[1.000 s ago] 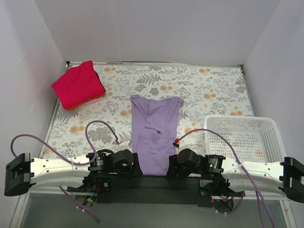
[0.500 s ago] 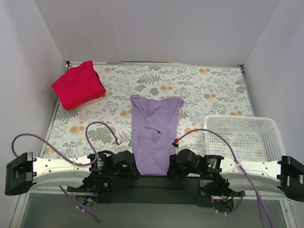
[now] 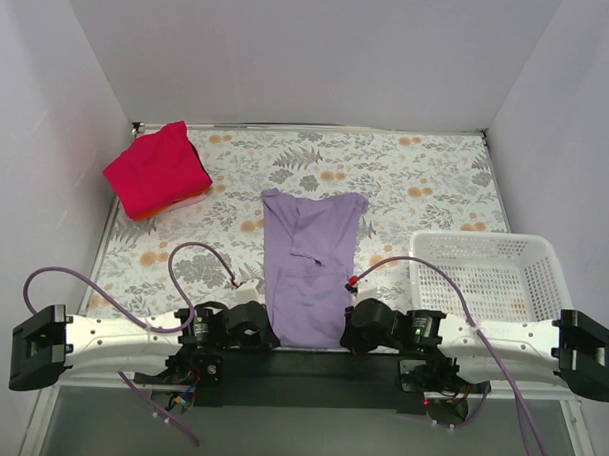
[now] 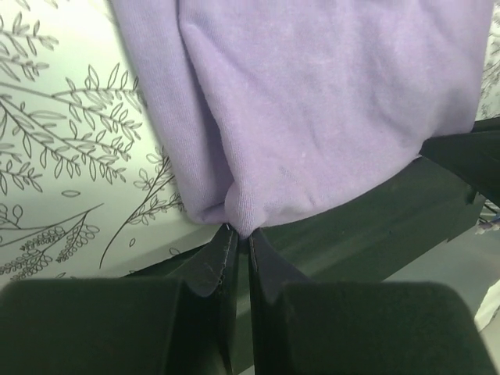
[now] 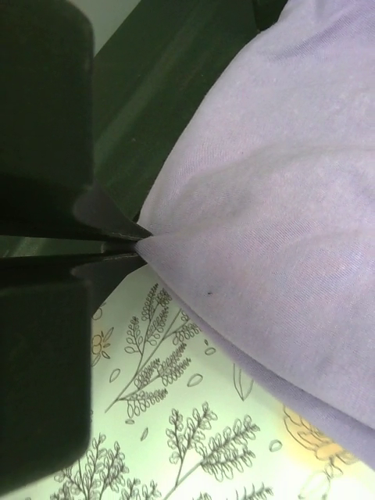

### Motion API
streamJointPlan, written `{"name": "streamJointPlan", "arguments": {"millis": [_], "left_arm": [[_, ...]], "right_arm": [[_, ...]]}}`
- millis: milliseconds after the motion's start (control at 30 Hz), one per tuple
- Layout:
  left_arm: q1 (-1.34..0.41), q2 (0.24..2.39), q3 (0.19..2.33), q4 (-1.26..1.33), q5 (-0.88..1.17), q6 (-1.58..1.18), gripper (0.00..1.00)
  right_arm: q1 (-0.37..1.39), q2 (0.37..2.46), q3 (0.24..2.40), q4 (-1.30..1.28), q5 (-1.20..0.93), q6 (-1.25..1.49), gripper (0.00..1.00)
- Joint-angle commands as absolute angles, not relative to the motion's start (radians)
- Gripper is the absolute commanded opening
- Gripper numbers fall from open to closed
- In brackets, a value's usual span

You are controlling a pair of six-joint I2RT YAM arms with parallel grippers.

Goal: Fold and stack the t-shirts
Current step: Fold the tshirt

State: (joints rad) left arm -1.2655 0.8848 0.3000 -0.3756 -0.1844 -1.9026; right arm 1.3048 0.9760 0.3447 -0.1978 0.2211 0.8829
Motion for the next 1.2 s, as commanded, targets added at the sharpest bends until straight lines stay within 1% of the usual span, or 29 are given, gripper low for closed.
{"name": "streamJointPlan", "arguments": {"millis": [0, 167, 367, 433, 533, 633, 833, 967, 1167], "left_arm": [[-1.267, 0.865, 0.322, -0.342, -0.284, -1.872, 0.0], [-1.267, 0.87, 0.35, -0.296, -0.383, -1.838, 0.0], [-1.258, 0.841, 0.373, -0.276, -0.485, -1.816, 0.0], [-1.238, 0.827, 0.379, -0.25, -0.511, -1.772, 0.0], [-1.158, 0.839, 0.393, -0.132, -0.483, -1.648, 0.0], [-1.016, 0.9, 0.434, -0.013, -0.373, -1.544, 0.0], [-0.91, 1.054, 0.54, 0.06, -0.307, -1.41, 0.0], [-0.789, 1.104, 0.568, 0.113, -0.233, -1.365, 0.0], [-0.666, 1.166, 0.607, 0.161, -0.141, -1.312, 0.0]], "right_arm": [[1.309, 0.962, 0.388, -0.219, 0.327, 0.848, 0.01], [1.266, 0.989, 0.465, -0.245, 0.386, 0.77, 0.01], [1.177, 1.04, 0.543, -0.245, 0.405, 0.651, 0.01], [1.149, 1.051, 0.575, -0.247, 0.405, 0.617, 0.01], [1.088, 1.08, 0.627, -0.239, 0.397, 0.54, 0.01], [1.008, 1.123, 0.684, -0.21, 0.374, 0.463, 0.01], [0.905, 1.222, 0.797, -0.163, 0.315, 0.35, 0.01], [0.835, 1.285, 0.862, -0.134, 0.278, 0.302, 0.01], [0.764, 1.384, 0.946, -0.12, 0.227, 0.25, 0.01]]}}
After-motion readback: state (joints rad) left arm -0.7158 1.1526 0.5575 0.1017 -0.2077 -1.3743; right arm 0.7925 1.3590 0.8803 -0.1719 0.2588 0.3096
